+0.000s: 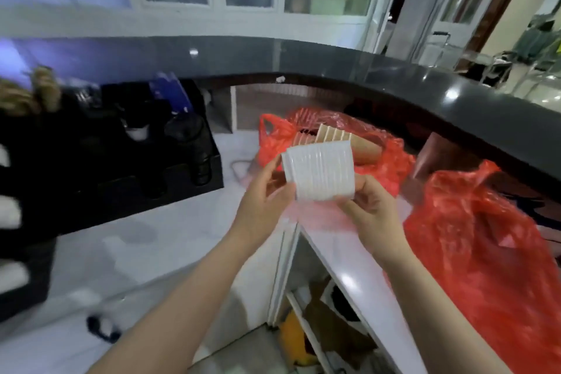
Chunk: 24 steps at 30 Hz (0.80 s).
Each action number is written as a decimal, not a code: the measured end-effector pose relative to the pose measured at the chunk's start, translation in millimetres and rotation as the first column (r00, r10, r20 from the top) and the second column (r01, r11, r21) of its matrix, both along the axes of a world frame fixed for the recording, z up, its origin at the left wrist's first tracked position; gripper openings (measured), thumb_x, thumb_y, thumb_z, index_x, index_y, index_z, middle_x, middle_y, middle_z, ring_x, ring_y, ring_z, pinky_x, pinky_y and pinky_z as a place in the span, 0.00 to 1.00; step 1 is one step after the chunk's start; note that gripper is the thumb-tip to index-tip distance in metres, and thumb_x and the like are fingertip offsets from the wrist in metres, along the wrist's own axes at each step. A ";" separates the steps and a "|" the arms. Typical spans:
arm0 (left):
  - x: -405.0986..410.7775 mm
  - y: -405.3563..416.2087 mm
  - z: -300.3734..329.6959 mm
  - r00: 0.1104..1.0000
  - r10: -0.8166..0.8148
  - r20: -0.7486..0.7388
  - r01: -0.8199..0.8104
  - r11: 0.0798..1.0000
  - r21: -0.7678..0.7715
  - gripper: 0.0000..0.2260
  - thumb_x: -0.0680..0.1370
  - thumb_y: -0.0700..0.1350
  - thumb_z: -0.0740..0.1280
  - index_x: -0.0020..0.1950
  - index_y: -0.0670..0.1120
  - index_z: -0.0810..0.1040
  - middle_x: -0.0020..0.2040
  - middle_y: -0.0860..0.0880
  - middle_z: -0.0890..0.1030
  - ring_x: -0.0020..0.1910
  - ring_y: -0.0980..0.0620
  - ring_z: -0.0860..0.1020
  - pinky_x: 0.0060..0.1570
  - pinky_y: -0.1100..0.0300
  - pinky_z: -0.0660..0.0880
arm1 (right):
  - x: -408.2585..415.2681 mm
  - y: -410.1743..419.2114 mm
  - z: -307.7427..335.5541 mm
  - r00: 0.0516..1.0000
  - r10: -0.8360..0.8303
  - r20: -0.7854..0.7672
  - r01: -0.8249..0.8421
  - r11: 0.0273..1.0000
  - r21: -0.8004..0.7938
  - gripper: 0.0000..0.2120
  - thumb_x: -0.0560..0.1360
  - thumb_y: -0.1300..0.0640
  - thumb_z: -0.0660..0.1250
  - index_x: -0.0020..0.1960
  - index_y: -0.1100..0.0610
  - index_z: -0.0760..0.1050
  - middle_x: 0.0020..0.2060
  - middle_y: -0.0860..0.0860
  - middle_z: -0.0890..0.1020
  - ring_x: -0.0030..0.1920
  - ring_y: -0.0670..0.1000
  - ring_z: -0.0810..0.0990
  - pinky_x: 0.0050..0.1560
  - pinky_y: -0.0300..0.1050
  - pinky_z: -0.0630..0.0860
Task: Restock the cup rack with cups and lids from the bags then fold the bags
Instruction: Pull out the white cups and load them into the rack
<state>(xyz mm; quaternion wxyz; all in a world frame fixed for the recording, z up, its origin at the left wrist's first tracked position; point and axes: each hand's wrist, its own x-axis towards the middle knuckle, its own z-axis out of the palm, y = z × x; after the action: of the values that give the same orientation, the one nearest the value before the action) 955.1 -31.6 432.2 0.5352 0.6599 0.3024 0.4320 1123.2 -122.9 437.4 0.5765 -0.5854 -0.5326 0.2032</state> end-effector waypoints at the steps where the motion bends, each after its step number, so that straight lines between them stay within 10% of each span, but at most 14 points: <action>1: -16.7 2.7 -1.9 0.998 0.058 -0.013 -0.057 0.998 0.018 0.23 0.78 0.37 0.65 0.65 0.62 0.68 0.55 0.60 0.77 0.50 0.68 0.77 0.49 0.72 0.72 | -12.0 10.2 -2.8 0.999 0.035 0.009 -0.035 0.999 0.004 0.09 0.74 0.69 0.68 0.49 0.58 0.77 0.48 0.42 0.82 0.49 0.45 0.81 0.49 0.41 0.78; 7: -100.9 4.3 -4.4 0.951 0.293 -0.098 -0.294 0.956 -0.002 0.25 0.80 0.38 0.62 0.76 0.49 0.61 0.69 0.49 0.70 0.65 0.58 0.73 0.66 0.58 0.69 | -81.9 64.7 -12.3 0.950 0.311 0.023 -0.311 0.950 0.019 0.14 0.73 0.70 0.69 0.48 0.51 0.76 0.47 0.38 0.82 0.48 0.41 0.80 0.48 0.34 0.75; 11: -139.7 -10.0 1.7 0.859 0.498 -0.117 -0.497 0.867 0.040 0.25 0.80 0.42 0.63 0.73 0.60 0.60 0.65 0.61 0.70 0.61 0.69 0.71 0.57 0.73 0.70 | -118.5 99.9 -11.6 0.883 0.470 -0.013 -0.469 0.883 0.020 0.20 0.72 0.68 0.71 0.49 0.42 0.76 0.47 0.42 0.83 0.50 0.46 0.82 0.55 0.50 0.77; 15: -182.5 -33.1 8.1 0.732 0.669 -0.125 -0.667 0.742 0.066 0.28 0.79 0.39 0.64 0.73 0.60 0.59 0.69 0.58 0.69 0.66 0.65 0.68 0.64 0.66 0.70 | -179.8 112.9 -2.0 0.752 0.655 -0.074 -0.649 0.755 0.095 0.18 0.73 0.58 0.71 0.54 0.37 0.72 0.51 0.41 0.80 0.53 0.46 0.81 0.53 0.45 0.78; 24: -286.5 -120.2 29.5 0.459 0.885 -0.074 -0.859 0.464 0.216 0.31 0.76 0.44 0.65 0.77 0.54 0.58 0.72 0.56 0.67 0.69 0.62 0.66 0.62 0.67 0.70 | -317.1 67.2 21.8 0.500 0.860 -0.101 -0.842 0.510 0.176 0.29 0.72 0.54 0.69 0.70 0.46 0.64 0.55 0.31 0.74 0.58 0.40 0.76 0.51 0.37 0.77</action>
<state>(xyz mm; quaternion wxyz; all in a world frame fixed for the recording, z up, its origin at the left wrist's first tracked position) 668.6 -151.7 461.7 0.1587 0.4840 0.6108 0.6062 806.1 -55.7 459.2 0.4754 -0.1964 -0.7085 0.4831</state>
